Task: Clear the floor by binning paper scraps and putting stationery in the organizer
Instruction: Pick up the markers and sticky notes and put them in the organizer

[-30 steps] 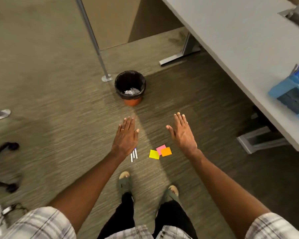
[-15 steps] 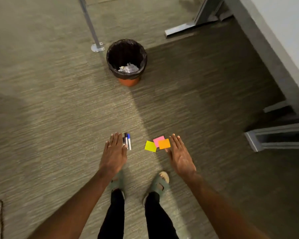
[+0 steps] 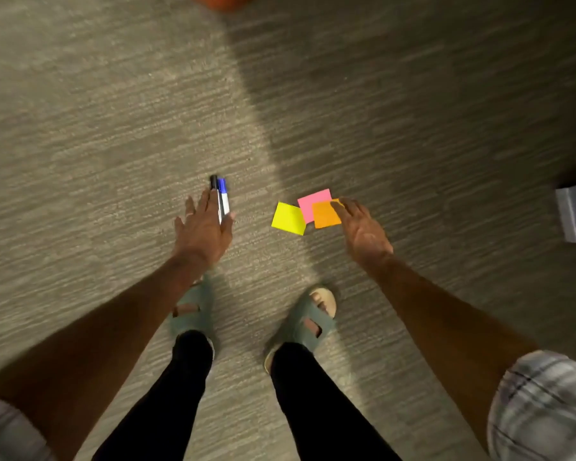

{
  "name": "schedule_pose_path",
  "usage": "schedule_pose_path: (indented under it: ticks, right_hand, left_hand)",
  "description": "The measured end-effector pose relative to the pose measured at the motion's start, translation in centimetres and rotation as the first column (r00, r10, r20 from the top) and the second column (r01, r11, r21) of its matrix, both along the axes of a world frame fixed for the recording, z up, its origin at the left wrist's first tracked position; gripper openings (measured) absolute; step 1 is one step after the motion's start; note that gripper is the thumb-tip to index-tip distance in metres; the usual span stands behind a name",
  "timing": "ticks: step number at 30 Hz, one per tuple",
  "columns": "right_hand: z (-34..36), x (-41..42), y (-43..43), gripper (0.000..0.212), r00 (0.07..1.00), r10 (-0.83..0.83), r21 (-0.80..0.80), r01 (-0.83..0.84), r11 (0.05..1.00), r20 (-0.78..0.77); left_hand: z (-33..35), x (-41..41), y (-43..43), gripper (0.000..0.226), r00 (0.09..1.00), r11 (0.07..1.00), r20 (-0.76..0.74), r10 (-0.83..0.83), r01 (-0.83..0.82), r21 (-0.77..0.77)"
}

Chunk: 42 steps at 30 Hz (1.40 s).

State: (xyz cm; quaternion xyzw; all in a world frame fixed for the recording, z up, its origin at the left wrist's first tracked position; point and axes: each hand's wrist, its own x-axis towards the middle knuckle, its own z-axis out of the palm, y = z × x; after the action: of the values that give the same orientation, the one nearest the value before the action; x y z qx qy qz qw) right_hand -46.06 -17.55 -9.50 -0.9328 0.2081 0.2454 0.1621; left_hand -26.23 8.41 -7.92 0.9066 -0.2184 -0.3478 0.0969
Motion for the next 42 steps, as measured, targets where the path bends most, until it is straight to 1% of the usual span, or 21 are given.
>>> schedule_pose_path:
  ticks: [1,3,6,7,9,11,13,16,18,20,22,23,25,26,28,29,33,35,38,40,42]
  right_hand:
    - [-2.6,-0.2,-0.1,0.071,1.000,-0.024,-0.008,0.024,1.000,-0.004]
    - [-7.4,-0.4,-0.2,0.070,1.000,-0.008,-0.024,0.008,1.000,-0.013]
    - [-13.7,0.3,-0.5,0.079,0.993,0.112,-0.040,-0.114,0.993,-0.045]
    - [-15.2,0.8,-0.6,0.083,0.986,0.156,-0.049,-0.159,0.986,-0.052]
    - [-17.7,1.4,-1.1,0.089,0.973,0.215,-0.060,-0.220,0.974,-0.081]
    - [-19.4,1.3,-1.5,0.093,0.967,0.231,-0.063,-0.239,0.969,-0.105]
    - [-20.2,0.9,-1.7,0.093,0.968,0.230,-0.076,-0.238,0.968,-0.101]
    - [-20.0,1.2,-1.9,0.090,0.978,0.193,-0.107,-0.201,0.974,-0.082]
    - [-19.8,1.5,-2.2,0.079,0.983,0.169,-0.154,-0.178,0.972,-0.070]
    - [-19.4,1.7,-2.6,0.065,0.989,0.140,-0.192,-0.146,0.971,-0.048]
    - [-19.1,1.9,-2.9,0.055,0.998,0.070,-0.187,-0.068,0.980,0.000]
    - [-19.0,2.0,-2.9,0.052,0.999,0.026,-0.163,-0.021,0.986,0.030]
    - [-19.4,2.3,-2.7,0.049,0.996,-0.036,-0.074,0.042,0.996,0.085]
    - [-19.7,2.4,-2.6,0.049,0.992,-0.063,0.008,0.062,0.998,0.109]
    - [-20.4,2.8,-2.0,0.050,0.989,-0.113,0.179,0.095,0.979,0.094]
    - [-20.5,3.0,-1.5,0.051,0.988,-0.135,0.228,0.114,0.967,0.080]
    - [-20.4,3.7,1.6,0.049,0.965,-0.237,0.290,0.197,0.936,0.111]
    - [-20.4,4.0,3.6,0.055,0.956,-0.274,0.276,0.238,0.931,0.101]
    - [-20.9,4.3,5.5,0.073,0.926,-0.370,0.199,0.350,0.915,0.074]
    - [-20.9,4.6,6.0,0.068,0.940,-0.338,0.122,0.332,0.935,0.035]
    - [-20.8,4.5,6.0,0.056,0.978,-0.211,0.017,0.211,0.977,0.005]
  left_hand:
    - [-2.6,0.0,0.0,0.070,0.999,0.999,-0.009,0.043,-0.043,-0.001]
    - [-8.0,0.0,0.4,0.080,0.992,0.991,-0.019,0.128,-0.128,-0.026]
    - [-14.2,0.0,0.0,0.074,0.947,0.949,-0.062,0.314,-0.314,0.013]
    - [-15.7,0.0,-0.3,0.075,0.926,0.928,-0.064,0.372,-0.370,0.037]
    - [-18.3,-0.3,-0.9,0.086,0.908,0.903,-0.019,0.418,-0.414,0.114]
    - [-20.1,-0.5,-1.0,0.095,0.897,0.882,0.079,0.436,-0.443,0.160]
    - [-21.4,-0.5,-0.6,0.098,0.863,0.856,0.157,0.481,-0.501,0.127]
    - [-22.6,-0.1,0.0,0.093,0.827,0.837,0.162,0.539,-0.547,0.010]
    - [-22.7,0.3,-0.2,0.090,0.830,0.841,0.142,0.539,-0.540,-0.030]
    - [-22.5,0.8,-0.6,0.088,0.838,0.844,0.110,0.534,-0.535,-0.026]
    - [-22.3,1.1,-1.2,0.083,0.833,0.835,0.069,0.550,-0.551,-0.007]
    - [-22.2,1.2,-1.4,0.076,0.828,0.829,0.054,0.559,-0.559,-0.007]
    - [-22.1,1.1,-2.0,0.059,0.828,0.830,0.054,0.558,-0.558,-0.011]
    - [-22.0,1.0,-2.3,0.054,0.833,0.836,0.081,0.547,-0.549,0.002]
    - [-22.2,0.8,-2.6,0.051,0.845,0.850,0.125,0.520,-0.527,0.024]
    - [-22.3,0.6,-2.5,0.050,0.848,0.853,0.128,0.514,-0.521,0.023]
    - [-22.8,0.4,-1.3,0.047,0.855,0.859,0.083,0.512,-0.510,-0.048]
    - [-22.8,0.3,-0.7,0.048,0.856,0.852,0.013,0.517,-0.513,-0.108]
    - [-23.3,0.5,0.6,0.044,0.860,0.838,-0.068,0.506,-0.509,-0.198]
    - [-23.8,0.8,1.6,0.044,0.860,0.812,-0.154,0.487,-0.511,-0.281]
    - [-24.1,1.2,2.6,0.045,0.821,0.769,-0.255,0.510,-0.569,-0.293]
